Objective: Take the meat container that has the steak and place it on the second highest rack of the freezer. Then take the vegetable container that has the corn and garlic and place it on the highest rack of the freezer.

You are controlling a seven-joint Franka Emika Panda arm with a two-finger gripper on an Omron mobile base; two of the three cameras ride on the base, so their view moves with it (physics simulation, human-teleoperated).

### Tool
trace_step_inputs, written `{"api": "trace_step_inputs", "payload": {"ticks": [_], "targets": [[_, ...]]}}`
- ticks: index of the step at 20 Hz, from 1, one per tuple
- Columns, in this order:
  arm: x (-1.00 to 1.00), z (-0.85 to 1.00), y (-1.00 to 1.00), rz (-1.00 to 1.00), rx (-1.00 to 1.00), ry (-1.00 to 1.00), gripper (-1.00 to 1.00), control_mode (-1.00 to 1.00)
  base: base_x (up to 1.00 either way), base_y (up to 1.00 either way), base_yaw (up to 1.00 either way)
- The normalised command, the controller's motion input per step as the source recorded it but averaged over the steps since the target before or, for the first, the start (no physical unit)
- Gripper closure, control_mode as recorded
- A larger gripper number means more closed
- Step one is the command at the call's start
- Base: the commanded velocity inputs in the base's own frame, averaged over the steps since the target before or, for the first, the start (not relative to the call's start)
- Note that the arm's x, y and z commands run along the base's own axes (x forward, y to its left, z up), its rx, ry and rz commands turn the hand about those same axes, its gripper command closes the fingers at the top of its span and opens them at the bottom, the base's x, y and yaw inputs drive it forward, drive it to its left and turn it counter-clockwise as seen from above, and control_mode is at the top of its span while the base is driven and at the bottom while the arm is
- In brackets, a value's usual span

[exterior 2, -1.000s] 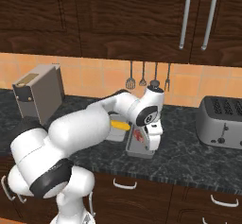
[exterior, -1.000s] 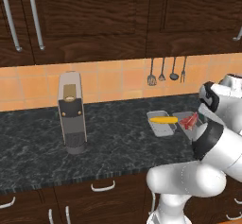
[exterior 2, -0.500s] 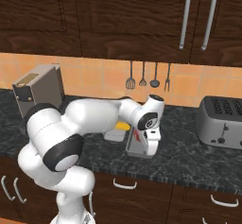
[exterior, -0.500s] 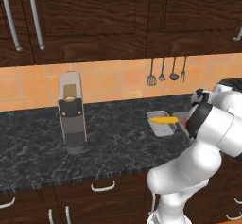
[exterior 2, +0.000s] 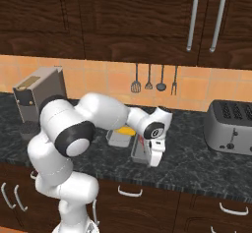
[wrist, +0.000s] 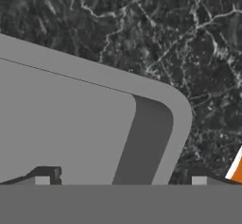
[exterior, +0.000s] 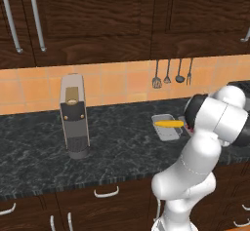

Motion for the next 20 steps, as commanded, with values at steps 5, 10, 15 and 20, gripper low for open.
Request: {"api": "trace_step_inputs", "payload": {"ticks": [5, 10, 15, 20], "targets": [[0.07, -0.20, 0.00, -0.06, 0.03, 0.00, -1.00, -1.00, 0.00, 0.00, 0.00], [0.00, -0.34, 0.00, -0.06, 0.00, 0.00, -1.00, -1.00, 0.00, 0.00, 0.00], [0.00, -0.31, 0.00, -0.04, -0.02, -0.01, -1.00, -1.00, 0.00, 0.00, 0.00], [0.00, 0.00, 0.00, 0.00, 0.00, 0.00, -1.00, -1.00, 0.00, 0.00, 0.00]]}}
